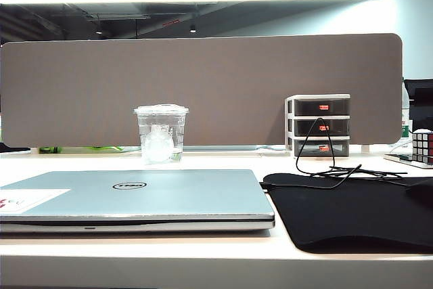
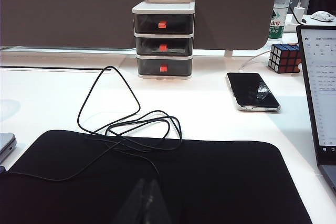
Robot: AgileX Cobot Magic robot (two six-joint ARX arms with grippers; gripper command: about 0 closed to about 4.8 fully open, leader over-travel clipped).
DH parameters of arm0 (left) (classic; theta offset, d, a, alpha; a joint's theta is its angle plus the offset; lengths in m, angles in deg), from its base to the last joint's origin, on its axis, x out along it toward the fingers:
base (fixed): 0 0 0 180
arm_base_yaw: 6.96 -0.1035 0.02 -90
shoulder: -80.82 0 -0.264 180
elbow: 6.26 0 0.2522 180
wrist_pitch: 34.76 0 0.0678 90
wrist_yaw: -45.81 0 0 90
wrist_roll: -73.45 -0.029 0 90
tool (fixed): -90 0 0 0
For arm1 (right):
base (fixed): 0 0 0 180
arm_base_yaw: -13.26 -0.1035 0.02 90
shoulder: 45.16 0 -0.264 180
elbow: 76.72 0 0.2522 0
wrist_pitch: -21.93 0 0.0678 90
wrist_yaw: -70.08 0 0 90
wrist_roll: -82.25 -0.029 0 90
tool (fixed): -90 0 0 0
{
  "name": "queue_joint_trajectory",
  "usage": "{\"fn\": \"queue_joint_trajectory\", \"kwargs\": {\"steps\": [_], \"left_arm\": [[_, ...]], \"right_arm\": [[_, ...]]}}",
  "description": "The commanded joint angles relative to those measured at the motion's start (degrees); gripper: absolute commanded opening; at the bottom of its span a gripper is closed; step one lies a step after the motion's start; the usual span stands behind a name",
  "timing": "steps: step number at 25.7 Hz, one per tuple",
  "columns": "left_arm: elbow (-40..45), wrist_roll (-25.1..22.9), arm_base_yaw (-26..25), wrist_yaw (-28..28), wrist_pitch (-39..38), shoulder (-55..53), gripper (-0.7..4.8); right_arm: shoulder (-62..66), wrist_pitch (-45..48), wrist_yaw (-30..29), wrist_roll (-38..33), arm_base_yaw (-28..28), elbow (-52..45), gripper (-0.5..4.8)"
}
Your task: Pick up the coffee cup and place it over the laptop.
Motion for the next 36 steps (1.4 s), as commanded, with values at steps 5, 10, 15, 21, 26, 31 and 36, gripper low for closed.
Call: {"fn": "queue_joint_trajectory", "kwargs": {"steps": [5, 10, 15, 21, 26, 31, 36], "left_arm": [[-0.07, 0.35, -0.02, 1.20, 1.14, -0.02, -0.04], [-0.07, 0.35, -0.02, 1.20, 1.14, -0.02, -0.04], [-0.04, 2.75, -0.02, 1.44, 1.20, 0.00, -0.03], [-0.02, 12.26, -0.02, 6.82, 3.39, -0.02, -0.03], [-0.02, 15.56, -0.02, 17.57, 7.69, -0.02, -0.03], [-0.02, 18.27, -0.02, 23.10, 7.65, -0.02, 1.25], [-0.04, 19.85, -0.02, 23.39, 7.45, -0.02, 2.84]], "right_arm": [[-0.04, 0.79, 0.04, -0.20, 0.00, -0.26, -0.06], [-0.04, 0.79, 0.04, -0.20, 0.00, -0.26, -0.05], [-0.04, 0.79, 0.02, -0.20, 0.00, -0.26, -0.06], [-0.04, 0.79, -0.20, -0.22, -0.02, -0.26, -0.06], [-0.04, 0.79, -2.45, -0.22, -0.02, -0.26, -0.06], [-0.04, 0.79, -6.56, -1.29, -0.02, -0.26, -0.06], [-0.04, 0.76, -6.99, -1.73, -0.02, -0.26, -0.06]]}}
